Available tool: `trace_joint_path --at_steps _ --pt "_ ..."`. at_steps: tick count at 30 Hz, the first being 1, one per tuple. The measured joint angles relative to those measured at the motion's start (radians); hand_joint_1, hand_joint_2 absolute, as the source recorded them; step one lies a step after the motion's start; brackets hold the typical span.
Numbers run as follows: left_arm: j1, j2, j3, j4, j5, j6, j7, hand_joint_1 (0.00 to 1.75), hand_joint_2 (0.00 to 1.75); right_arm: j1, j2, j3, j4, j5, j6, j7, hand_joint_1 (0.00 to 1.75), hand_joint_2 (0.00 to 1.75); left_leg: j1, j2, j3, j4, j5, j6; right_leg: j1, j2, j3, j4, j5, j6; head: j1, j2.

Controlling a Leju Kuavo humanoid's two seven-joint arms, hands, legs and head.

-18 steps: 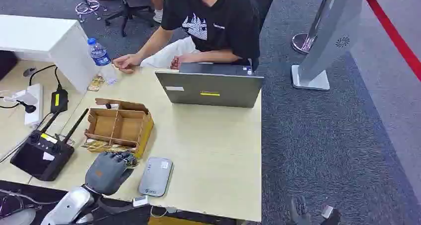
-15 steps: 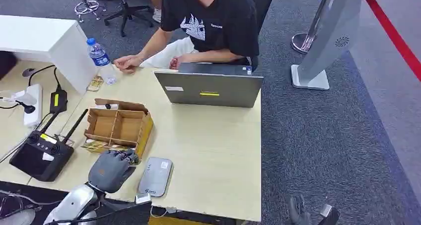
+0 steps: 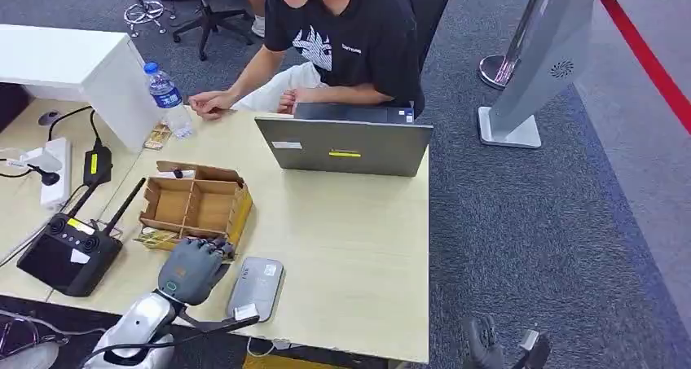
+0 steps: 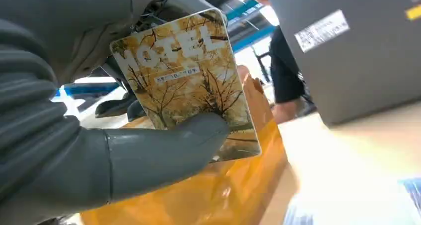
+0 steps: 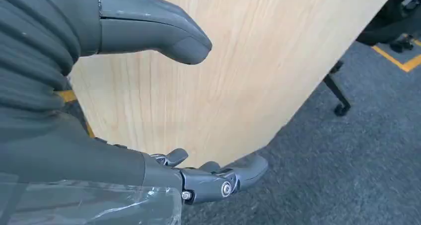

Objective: Pass the card to the sensor for recognition and then transmit it.

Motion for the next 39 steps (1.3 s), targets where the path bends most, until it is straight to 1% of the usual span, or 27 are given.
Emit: trace_joint_path --at_steps 2,6,11,16,21,24,27,30,33,34,39 --pt "-0.028 -0.025 -0.002 0.034 -0.011 0.018 0.002 1.75 1.75 -0.002 0.005 0.005 0.0 0.0 -0.004 0.002 0.0 1.75 0.0 0.0 0.0 0.0 0.0 0.0 0.0 0.0 0.0 0.0 0.001 0.0 0.0 0.0" --pt "-0.051 -0.052 -0.013 0.068 -0.021 0.015 -0.003 1.75 1.75 -0.003 0.01 0.007 0.001 0.0 -0.008 0.003 0.0 1.75 0.0 0.0 0.0 0.0 0.0 0.0 0.0 0.001 0.0 0.0 0.001 0.0 0.0 0.0" --pt "-0.07 -0.056 -0.03 0.098 -0.009 -0.005 -0.016 1.75 1.75 -0.007 0.011 0.016 0.001 0.0 -0.007 0.005 0.0 1.75 0.0 0.0 0.0 0.0 0.0 0.0 0.0 0.0 -0.001 0.0 0.0 0.0 0.0 0.0" --pt "-0.117 -0.052 -0.045 0.153 -0.003 -0.044 -0.016 1.75 1.75 -0.012 0.014 0.022 0.001 0.0 0.0 0.009 0.0 1.75 0.0 0.0 0.0 0.0 0.001 -0.001 0.0 0.0 -0.001 0.0 0.001 0.0 0.0 0.0" --pt "-0.149 -0.05 -0.075 0.198 0.002 -0.045 -0.024 1.75 1.75 -0.016 0.019 0.024 0.001 0.0 0.0 0.008 0.0 1.75 0.0 0.0 0.0 0.0 0.002 -0.001 0.0 0.0 -0.001 0.0 0.001 0.0 0.0 0.0" --pt "-0.154 -0.042 -0.091 0.199 0.018 -0.057 -0.027 1.75 1.75 -0.017 0.02 0.025 0.001 -0.007 0.003 0.006 0.0 1.75 0.0 0.0 0.0 0.0 0.001 -0.001 0.0 0.0 -0.001 0.0 0.001 0.0 0.0 0.0" --pt "-0.155 -0.025 -0.101 0.199 0.044 -0.077 -0.036 1.75 1.75 -0.017 0.02 0.024 0.001 -0.017 0.006 0.005 0.0 1.75 0.0 0.0 0.0 0.0 0.001 -0.001 0.0 0.001 -0.001 0.0 0.001 0.0 0.0 0.0" --pt "-0.157 -0.017 -0.105 0.192 0.044 -0.055 -0.021 1.75 1.75 -0.017 0.02 0.024 0.001 -0.021 0.005 0.006 0.0 1.75 0.0 0.0 0.0 0.0 0.001 -0.001 0.0 0.0 -0.001 0.0 0.001 0.0 0.0 0.0" --pt "-0.169 -0.023 -0.105 0.172 0.024 0.0 0.024 1.75 1.75 -0.017 0.02 0.024 0.001 -0.021 0.004 0.003 0.0 1.75 0.0 0.0 0.0 0.0 0.002 -0.001 0.0 0.0 -0.001 0.0 0.001 0.0 0.0 0.0" --pt "-0.176 -0.028 -0.105 0.157 0.02 0.009 0.034 1.75 1.75 -0.017 0.02 0.024 0.001 -0.021 0.004 0.001 0.0 1.75 0.0 0.0 0.0 0.0 0.002 -0.001 0.0 0.0 -0.001 0.0 0.001 0.0 0.0 0.0" --pt "-0.221 -0.043 -0.097 0.101 0.016 0.008 0.044 1.75 1.75 -0.017 0.02 0.024 0.001 -0.021 0.003 0.001 0.0 1.75 0.0 0.0 -0.001 0.0 0.002 -0.001 0.0 0.001 -0.001 0.0 0.002 0.0 0.0 0.0"
